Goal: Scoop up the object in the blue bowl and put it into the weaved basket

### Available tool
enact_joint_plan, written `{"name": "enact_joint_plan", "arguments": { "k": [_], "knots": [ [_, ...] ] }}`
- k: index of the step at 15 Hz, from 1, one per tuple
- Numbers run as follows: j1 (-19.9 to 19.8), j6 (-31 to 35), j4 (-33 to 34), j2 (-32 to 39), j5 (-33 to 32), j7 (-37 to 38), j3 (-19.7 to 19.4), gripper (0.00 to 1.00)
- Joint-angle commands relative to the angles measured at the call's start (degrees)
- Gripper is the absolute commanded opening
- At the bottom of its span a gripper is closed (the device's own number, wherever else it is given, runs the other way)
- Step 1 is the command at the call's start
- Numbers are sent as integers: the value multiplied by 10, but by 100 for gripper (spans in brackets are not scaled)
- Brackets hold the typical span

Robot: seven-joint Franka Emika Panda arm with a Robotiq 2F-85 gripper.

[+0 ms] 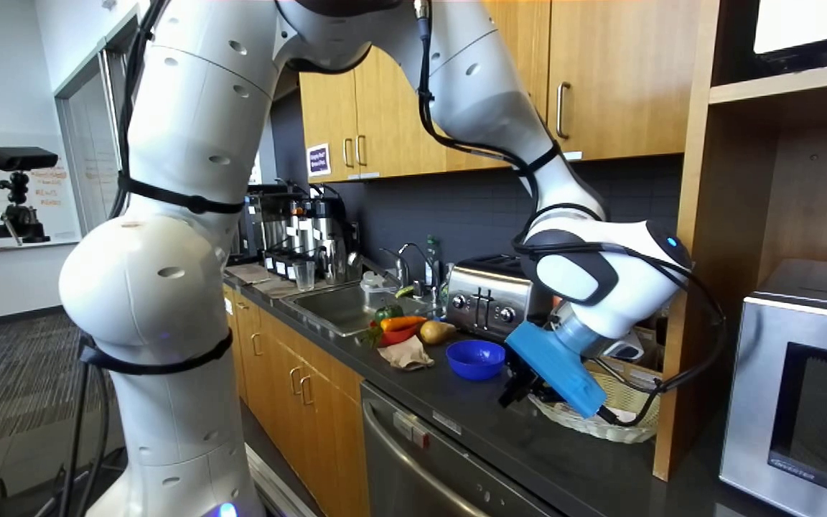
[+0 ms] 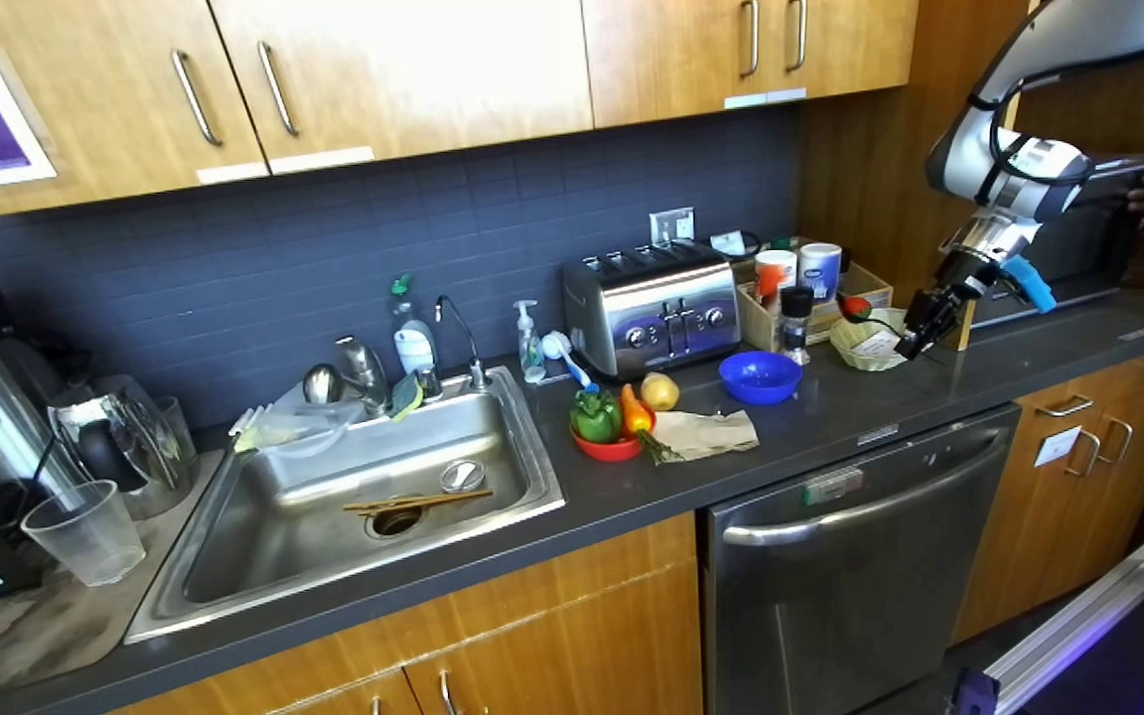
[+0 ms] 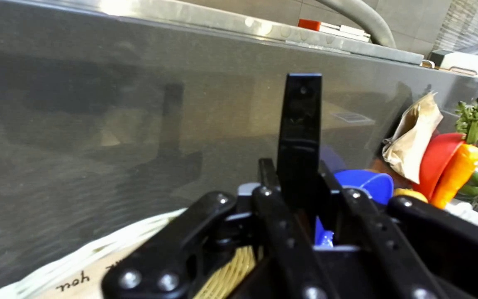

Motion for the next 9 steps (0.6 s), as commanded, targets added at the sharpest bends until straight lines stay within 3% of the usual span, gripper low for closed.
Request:
{"name": "enact_joint_plan", "arguments": {
  "k": [1,9],
  "knots": [
    [-16,-53,19,6,43,-59,-1,6],
    [-26,-144,51,40,91,-118,-26,6]
  ]
}}
